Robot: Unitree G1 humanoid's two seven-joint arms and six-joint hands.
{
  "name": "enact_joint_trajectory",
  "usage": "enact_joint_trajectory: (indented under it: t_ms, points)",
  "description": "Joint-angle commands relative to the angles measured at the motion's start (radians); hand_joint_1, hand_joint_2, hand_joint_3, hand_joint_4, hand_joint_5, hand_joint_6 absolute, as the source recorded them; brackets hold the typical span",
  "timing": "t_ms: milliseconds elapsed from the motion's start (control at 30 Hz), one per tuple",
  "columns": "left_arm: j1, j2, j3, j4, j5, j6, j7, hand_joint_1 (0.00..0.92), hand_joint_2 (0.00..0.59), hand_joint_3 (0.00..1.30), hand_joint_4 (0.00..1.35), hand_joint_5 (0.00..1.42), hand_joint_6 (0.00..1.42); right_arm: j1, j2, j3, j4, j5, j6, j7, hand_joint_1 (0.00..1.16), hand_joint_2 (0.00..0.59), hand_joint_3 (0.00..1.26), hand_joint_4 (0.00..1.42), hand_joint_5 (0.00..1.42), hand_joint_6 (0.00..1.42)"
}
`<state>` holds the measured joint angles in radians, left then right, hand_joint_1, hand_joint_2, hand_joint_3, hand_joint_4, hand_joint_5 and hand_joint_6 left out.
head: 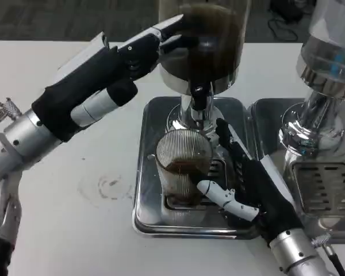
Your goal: Grasp the cup under the faucet to collect the drink, then remove the cup.
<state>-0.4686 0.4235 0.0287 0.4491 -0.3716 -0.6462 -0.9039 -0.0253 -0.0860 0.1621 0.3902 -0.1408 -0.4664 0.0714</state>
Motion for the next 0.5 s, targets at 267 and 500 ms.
enact_joint_trajectory:
  t_ms: [267, 500]
  points:
    - [0.167, 0.033, 0.137, -0.120, -0.047, 0.020, 0.014, 0.000, 0.061, 0.22, 0.17, 0.16, 0.25, 0.003, 0.000, -0.021, 0.006, 0.009, -0.036, -0.009, 0.59, 0.233, 0.00, 0.00, 0.00, 0.00]
    - [0.246, 0.078, 0.201, 0.030, 0.049, -0.045, 0.050, 0.000, 0.061, 0.22, 0.19, 0.27, 0.23, -0.001, -0.010, -0.025, 0.009, -0.004, -0.041, -0.007, 0.59, 0.232, 0.00, 0.00, 0.00, 0.00]
